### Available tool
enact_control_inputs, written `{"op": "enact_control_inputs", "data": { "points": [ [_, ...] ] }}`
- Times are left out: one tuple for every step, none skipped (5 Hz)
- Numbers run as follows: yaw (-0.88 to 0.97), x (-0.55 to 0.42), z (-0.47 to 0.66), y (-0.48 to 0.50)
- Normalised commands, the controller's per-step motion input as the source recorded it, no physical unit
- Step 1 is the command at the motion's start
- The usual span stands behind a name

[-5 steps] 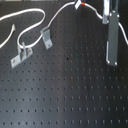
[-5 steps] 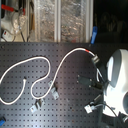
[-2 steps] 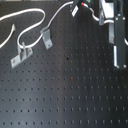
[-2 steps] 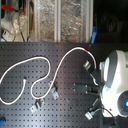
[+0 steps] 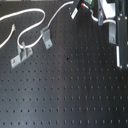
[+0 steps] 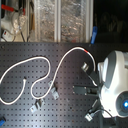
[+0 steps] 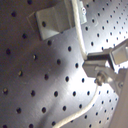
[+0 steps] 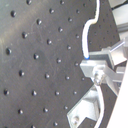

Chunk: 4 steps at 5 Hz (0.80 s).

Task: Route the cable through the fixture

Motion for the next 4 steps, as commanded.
{"op": "enact_control_inputs", "data": {
  "points": [
    [0.35, 0.029, 0.11, 0.299],
    [0.44, 0.139, 0.14, 0.286],
    [0.45, 0.184, 0.14, 0.257],
    [0.00, -0.003, 0.00, -0.023]
  ]
}}
